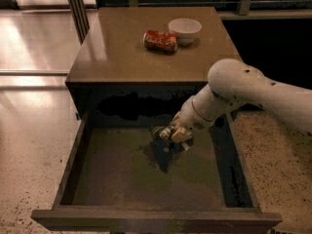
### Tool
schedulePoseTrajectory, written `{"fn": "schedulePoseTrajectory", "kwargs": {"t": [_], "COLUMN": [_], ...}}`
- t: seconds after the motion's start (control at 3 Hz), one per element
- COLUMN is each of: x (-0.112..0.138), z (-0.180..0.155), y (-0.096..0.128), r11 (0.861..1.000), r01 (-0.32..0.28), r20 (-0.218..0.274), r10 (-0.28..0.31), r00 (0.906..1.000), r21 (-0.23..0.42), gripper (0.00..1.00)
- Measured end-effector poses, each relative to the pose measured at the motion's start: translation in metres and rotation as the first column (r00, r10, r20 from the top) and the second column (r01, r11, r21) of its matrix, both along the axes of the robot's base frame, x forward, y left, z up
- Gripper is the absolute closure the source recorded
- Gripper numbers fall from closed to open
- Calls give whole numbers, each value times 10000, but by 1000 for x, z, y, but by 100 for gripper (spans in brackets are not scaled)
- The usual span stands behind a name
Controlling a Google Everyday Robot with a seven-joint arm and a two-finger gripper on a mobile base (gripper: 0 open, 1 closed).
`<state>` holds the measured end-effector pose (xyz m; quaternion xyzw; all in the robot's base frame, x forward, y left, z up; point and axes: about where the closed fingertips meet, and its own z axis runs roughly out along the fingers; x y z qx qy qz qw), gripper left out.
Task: Pick green jalapeno chip bag from top drawer and place on counter
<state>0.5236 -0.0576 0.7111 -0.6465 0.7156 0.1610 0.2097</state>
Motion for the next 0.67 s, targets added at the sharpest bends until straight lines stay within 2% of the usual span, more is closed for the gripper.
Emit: {"fn": "schedulePoseTrajectory", "kwargs": {"t": [0.33, 0.67], "x": [32, 57], "z": [72, 140], "y": [20, 39], "r11": [9977, 9943], "r01": [-650, -1052], "r20": [467, 956], "r10": [658, 1065], "r00": [9967, 9897], "r21": [-195, -189], "gripper": [100, 100]}}
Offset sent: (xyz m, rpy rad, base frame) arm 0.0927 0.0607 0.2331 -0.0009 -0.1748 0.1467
